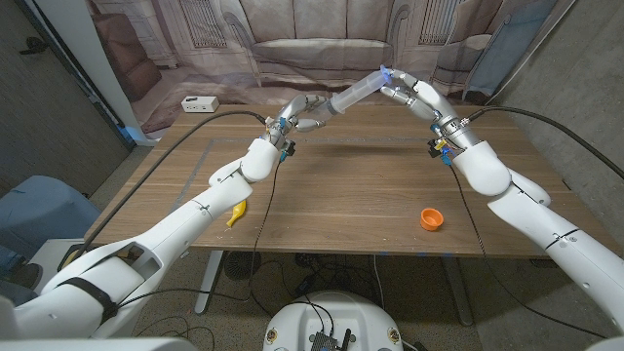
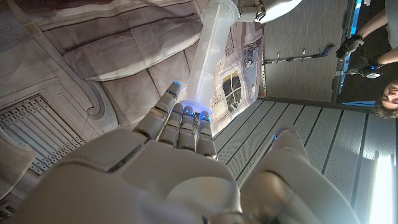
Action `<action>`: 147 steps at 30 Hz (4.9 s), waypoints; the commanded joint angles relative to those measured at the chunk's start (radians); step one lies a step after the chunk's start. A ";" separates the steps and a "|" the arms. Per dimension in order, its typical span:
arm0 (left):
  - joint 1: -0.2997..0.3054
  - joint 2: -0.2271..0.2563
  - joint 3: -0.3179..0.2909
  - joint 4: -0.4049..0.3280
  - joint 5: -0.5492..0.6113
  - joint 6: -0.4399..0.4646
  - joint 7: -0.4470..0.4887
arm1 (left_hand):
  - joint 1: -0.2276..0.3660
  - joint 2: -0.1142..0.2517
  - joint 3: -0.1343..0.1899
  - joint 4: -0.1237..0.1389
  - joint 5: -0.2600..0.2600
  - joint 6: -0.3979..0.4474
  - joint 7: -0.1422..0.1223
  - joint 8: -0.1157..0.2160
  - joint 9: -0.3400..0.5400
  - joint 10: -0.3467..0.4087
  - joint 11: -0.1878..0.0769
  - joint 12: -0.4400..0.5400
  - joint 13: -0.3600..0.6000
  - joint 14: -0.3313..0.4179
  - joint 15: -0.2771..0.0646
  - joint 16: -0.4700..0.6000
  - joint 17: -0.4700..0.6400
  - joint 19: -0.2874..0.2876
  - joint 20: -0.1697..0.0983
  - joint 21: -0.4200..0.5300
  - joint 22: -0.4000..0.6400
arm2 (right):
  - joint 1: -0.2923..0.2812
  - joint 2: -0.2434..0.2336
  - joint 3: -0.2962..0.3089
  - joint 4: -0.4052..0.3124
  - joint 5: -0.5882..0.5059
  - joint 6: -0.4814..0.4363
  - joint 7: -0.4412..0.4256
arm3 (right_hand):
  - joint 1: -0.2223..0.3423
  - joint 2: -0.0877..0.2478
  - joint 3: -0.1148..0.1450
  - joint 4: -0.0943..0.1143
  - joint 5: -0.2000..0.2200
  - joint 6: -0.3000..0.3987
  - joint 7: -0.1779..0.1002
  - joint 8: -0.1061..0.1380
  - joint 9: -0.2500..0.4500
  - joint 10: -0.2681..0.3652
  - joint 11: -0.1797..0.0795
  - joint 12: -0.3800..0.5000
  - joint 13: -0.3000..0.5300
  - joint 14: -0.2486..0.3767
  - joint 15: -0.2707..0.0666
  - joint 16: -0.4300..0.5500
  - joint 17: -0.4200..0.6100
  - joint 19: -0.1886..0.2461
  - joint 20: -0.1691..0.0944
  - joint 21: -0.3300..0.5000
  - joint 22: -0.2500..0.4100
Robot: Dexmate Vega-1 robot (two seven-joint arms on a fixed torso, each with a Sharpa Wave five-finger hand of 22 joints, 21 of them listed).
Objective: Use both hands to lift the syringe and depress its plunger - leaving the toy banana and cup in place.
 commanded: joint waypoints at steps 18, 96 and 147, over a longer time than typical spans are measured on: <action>-0.003 -0.004 0.004 -0.009 0.002 0.000 -0.006 | 0.008 0.035 0.064 0.048 0.007 0.004 0.004 -0.001 0.006 0.007 0.006 -0.004 0.005 0.018 -0.025 0.005 0.003 0.041 -0.038 0.009 0.002 | -0.003 -0.009 -0.007 0.000 0.017 -0.001 0.015 | 0.005 0.009 0.008 -0.001 0.005 0.015 -0.001 0.003 0.006 0.011 -0.003 0.002 0.002 0.013 -0.003 0.003 0.004 0.012 0.000 0.002 0.002; 0.006 -0.006 0.003 -0.039 0.008 0.010 -0.007 | -0.023 0.030 0.072 0.052 0.009 0.003 0.004 -0.005 0.007 0.008 0.006 -0.017 0.009 0.019 -0.024 0.004 0.002 0.036 -0.038 0.027 0.002 | -0.005 -0.021 -0.027 -0.006 0.039 -0.016 0.049 | 0.022 0.021 0.020 -0.007 0.003 0.020 0.000 -0.006 0.006 0.016 0.001 -0.006 0.003 0.019 0.002 -0.004 0.004 0.016 0.005 -0.005 0.003; 0.011 0.000 0.001 -0.065 0.014 0.022 -0.017 | -0.030 0.027 0.080 0.050 0.010 0.001 0.007 -0.006 0.007 0.009 0.008 -0.022 0.013 0.018 -0.020 0.004 0.002 0.033 -0.038 0.037 0.001 | 0.013 -0.028 -0.058 -0.001 0.044 -0.026 0.086 | 0.024 0.015 0.016 -0.007 0.001 0.022 0.002 -0.010 0.007 0.018 0.002 -0.010 0.003 0.018 0.000 -0.007 0.007 0.014 0.008 -0.008 0.003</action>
